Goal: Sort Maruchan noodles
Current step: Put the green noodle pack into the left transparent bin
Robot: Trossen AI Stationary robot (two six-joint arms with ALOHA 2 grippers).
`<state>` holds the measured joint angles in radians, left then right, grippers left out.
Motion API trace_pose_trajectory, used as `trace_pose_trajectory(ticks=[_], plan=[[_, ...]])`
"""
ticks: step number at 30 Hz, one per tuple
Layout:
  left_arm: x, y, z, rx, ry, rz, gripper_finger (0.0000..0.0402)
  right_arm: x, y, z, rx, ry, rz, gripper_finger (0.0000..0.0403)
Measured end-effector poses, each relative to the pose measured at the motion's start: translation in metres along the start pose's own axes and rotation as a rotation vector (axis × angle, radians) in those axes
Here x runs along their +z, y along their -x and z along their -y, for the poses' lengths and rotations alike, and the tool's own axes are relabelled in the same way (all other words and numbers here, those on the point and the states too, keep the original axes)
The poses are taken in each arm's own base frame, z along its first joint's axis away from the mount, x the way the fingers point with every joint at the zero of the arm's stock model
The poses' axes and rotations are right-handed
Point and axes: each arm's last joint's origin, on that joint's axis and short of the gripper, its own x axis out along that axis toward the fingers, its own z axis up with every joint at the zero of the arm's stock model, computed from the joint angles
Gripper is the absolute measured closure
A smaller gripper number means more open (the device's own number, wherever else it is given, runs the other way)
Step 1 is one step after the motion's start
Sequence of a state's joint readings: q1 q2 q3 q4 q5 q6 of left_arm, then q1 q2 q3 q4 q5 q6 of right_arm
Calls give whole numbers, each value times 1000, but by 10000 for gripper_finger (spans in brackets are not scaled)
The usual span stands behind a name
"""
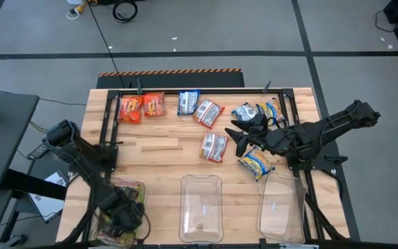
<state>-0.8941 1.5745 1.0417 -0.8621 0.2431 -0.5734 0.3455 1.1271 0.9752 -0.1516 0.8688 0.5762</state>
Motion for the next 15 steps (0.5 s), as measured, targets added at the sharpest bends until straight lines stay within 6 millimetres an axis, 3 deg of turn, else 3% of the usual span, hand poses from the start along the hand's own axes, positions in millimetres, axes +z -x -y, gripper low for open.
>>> trace_pose_trajectory(ticks=[5,11,15], plan=[[7,8,-30,-10,163,-82,123,-9,2,4,-19,72,-72,183],[15,16,-30,-409,247,-226,114,-18,3,9,-12,141,-180,183],[15,26,-37,-324,285,-238,114,-22,4,13,-15,181,-228,183]])
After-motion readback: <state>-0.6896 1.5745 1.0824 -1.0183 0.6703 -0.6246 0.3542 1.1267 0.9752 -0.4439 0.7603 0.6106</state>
